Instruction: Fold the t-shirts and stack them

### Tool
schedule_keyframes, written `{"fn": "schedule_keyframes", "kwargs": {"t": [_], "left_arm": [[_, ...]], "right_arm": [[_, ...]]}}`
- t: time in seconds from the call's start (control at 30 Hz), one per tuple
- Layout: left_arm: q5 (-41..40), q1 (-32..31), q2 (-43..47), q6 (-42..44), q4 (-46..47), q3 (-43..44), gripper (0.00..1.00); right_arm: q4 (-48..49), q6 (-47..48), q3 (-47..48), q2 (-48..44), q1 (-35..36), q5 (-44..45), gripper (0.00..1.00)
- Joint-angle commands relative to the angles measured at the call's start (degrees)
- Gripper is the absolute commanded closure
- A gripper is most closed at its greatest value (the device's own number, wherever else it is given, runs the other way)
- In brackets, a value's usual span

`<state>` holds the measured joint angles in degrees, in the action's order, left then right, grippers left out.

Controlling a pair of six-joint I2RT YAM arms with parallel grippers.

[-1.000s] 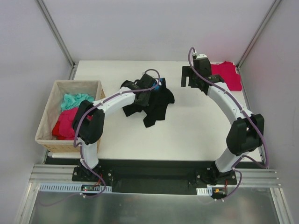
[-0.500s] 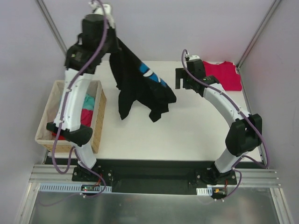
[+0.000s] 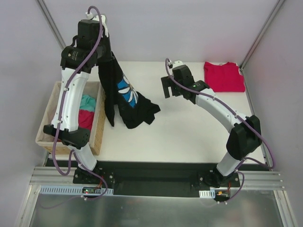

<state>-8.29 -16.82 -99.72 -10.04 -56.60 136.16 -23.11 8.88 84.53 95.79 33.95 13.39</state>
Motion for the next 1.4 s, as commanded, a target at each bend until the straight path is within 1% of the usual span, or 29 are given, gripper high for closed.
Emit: {"fn": "schedule_keyframes", "kwargs": {"t": [0.0, 0.03, 0.13, 0.2, 0.3, 0.33, 0.37, 0.43, 0.57, 0.6, 0.7, 0.8, 0.9, 0.93, 0.97, 1.03, 1.07, 1.13, 1.17, 1.23, 1.33, 1.37], "left_arm": [[6.9, -0.7, 1.0, -0.8, 2.5, 1.3, 1.0], [8.2, -1.1, 0.9, 0.1, 2.8, 1.3, 1.0], [8.2, -5.3, -0.1, 2.6, 3.5, 2.4, 1.0], [8.2, -9.2, -1.3, 3.8, 3.8, 4.2, 1.0], [17.5, -12.6, -1.8, 5.2, 5.4, 5.6, 1.0], [20.5, -13.4, -1.4, 5.6, 7.8, 5.4, 1.0], [25.9, -14.1, -1.2, 5.6, 9.1, 5.2, 1.0], [29.3, -16.2, -0.2, 4.8, 12.9, 4.7, 1.0], [36.6, -16.9, -0.5, 1.3, 17.6, 4.4, 1.0], [39.6, -17.2, -1.4, 0.7, 18.3, 3.8, 1.0], [43.3, -20.3, -4.7, -0.2, 19.2, 2.7, 1.0], [43.4, -24.6, -8.6, -0.3, 19.9, -0.2, 1.0], [37.1, -27.6, -11.1, 1.0, 19.8, -5.7, 1.0], [33.5, -28.0, -11.6, 1.7, 19.9, -6.4, 1.0], [32.2, -28.4, -12.4, 2.0, 19.8, -6.3, 1.0], [29.2, -28.5, -13.3, 2.5, 19.8, -3.9, 1.0], [28.6, -28.5, -13.9, 2.7, 19.9, 0.5, 1.0], [27.3, -28.5, -14.4, 4.1, 19.9, 6.1, 1.0], [26.7, -28.4, -14.4, 4.8, 20.0, 10.9, 1.0], [25.9, -27.8, -13.1, 6.0, 21.1, 13.1, 1.0], [23.6, -25.3, -6.5, 5.5, 22.4, 6.6, 1.0], [20.8, -24.7, -1.9, 5.5, 23.1, -0.5, 1.0]], "right_arm": [[1.0, 1.1, 1.9, -0.3, -0.5, 2.7, 0.04], [1.1, 1.1, 1.6, -0.4, -0.5, 3.0, 0.04], [2.3, 1.2, 0.4, -1.3, -0.5, 5.7, 0.04], [2.5, 1.1, -0.2, -2.0, -1.1, 7.3, 0.04], [3.4, -0.1, -1.2, -3.8, -2.6, 8.4, 0.04], [3.9, -0.4, -2.3, -4.2, -2.8, 8.8, 0.04], [4.6, -0.7, -2.9, -4.6, -3.2, 9.5, 0.04], [4.9, -1.7, -4.0, -5.8, -4.1, 10.5, 0.04], [5.6, -3.3, -5.7, -7.5, -5.5, 14.4, 0.04], [5.9, -4.0, -6.2, -7.9, -5.7, 15.1, 0.04], [7.2, -5.8, -8.2, -9.9, -6.4, 19.8, 0.04], [6.2, -7.4, -8.8, -11.1, -7.8, 27.3, 0.04], [5.0, -8.6, -10.2, -12.9, -10.3, 31.1, 0.04], [5.1, -8.7, -10.8, -13.8, -10.7, 31.5, 0.04], [6.3, -8.6, -11.4, -15.3, -11.6, 32.0, 0.04], [7.4, -8.6, -12.5, -16.2, -12.1, 32.4, 0.04], [7.7, -8.7, -12.4, -16.5, -12.3, 32.6, 0.04], [7.7, -8.6, -11.8, -16.4, -12.6, 32.7, 0.04], [7.6, -8.6, -11.7, -16.2, -12.6, 32.3, 0.04], [7.6, -8.7, -11.8, -16.1, -12.5, 30.9, 0.04], [7.6, -10.1, -12.8, -16.2, -12.4, 30.1, 0.04], [7.7, -10.2, -13.2, -16.2, -12.5, 29.6, 0.04]]}}
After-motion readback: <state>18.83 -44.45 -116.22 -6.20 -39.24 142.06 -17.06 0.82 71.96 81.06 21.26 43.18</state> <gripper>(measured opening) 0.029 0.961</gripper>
